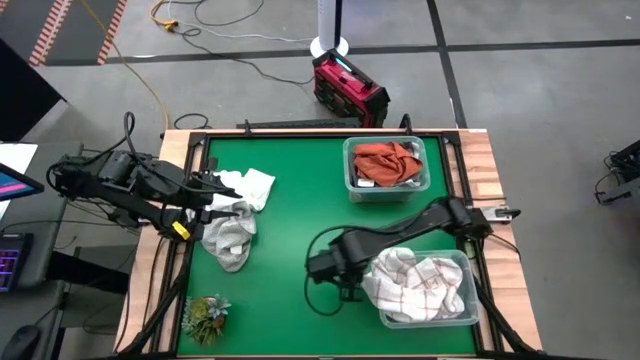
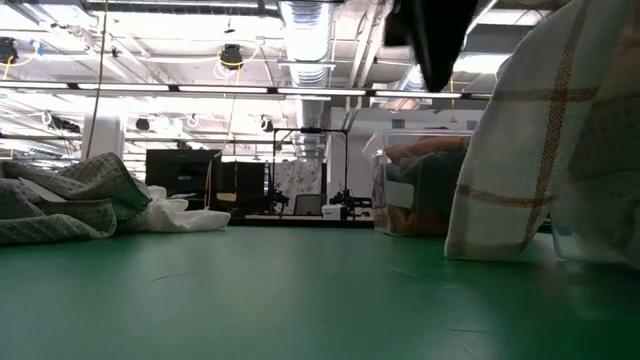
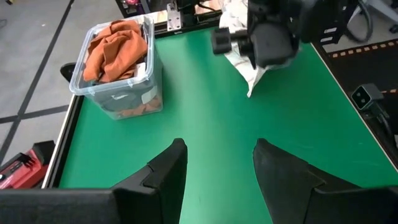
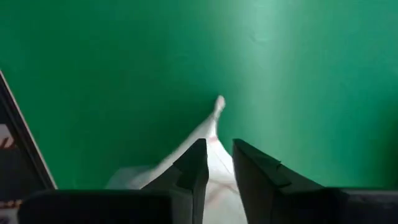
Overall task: Sort towels by color in basket
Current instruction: Put the white squared towel into the bottom transparent bin
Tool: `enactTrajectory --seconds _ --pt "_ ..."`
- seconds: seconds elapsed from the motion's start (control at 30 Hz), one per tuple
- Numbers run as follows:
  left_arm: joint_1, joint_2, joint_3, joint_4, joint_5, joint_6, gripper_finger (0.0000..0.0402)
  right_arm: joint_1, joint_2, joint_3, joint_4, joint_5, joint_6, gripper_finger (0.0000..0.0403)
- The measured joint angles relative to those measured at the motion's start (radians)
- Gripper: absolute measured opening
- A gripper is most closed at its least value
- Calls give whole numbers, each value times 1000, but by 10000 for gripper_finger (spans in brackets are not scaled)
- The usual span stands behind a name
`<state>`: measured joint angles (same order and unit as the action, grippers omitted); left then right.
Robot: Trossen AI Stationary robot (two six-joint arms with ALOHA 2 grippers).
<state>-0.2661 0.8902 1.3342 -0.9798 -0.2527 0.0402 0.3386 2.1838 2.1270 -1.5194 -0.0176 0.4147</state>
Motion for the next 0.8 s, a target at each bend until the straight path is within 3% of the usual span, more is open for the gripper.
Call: enactTrajectory --seconds 0.17,0.33,0.57,0.8 --pt "0 0 0 -4 1 0 174 -29 87 72 -28 -154 -56 120" --pt "0 0 0 -8 2 0 174 -51 155 56 -53 -192 -108 162" --pt "0 0 0 -43 3 -1 174 -60 196 56 -52 -188 -173 221" --pt "0 0 0 -48 3 -9 174 -49 194 58 -52 -111 -232 222"
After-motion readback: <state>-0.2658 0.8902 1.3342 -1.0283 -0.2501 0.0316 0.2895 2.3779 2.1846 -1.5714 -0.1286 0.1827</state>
